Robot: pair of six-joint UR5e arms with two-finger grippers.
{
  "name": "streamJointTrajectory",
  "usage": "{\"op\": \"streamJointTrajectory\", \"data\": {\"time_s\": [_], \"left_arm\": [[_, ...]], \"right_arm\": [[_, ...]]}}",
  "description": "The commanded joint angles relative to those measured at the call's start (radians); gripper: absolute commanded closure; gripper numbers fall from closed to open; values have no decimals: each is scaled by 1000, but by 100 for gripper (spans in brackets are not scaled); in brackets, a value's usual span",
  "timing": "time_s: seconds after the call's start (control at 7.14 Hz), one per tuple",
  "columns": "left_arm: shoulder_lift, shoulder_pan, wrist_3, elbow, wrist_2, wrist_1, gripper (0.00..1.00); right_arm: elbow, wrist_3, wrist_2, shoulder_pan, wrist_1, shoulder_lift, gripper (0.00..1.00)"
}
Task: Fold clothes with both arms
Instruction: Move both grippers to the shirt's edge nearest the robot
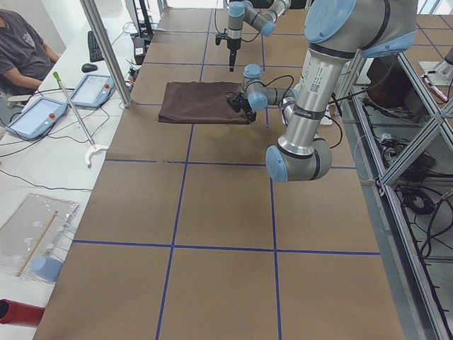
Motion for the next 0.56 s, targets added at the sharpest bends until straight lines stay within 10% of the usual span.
{"op": "streamJointTrajectory", "data": {"time_s": [0.0, 0.42], "left_arm": [[2, 24, -2, 5, 5, 1, 8], [2, 24, -19, 6, 6, 2, 54]], "right_arm": [[1, 2, 0, 3, 1, 1, 0], [1, 2, 14, 9, 1, 2, 0]]}}
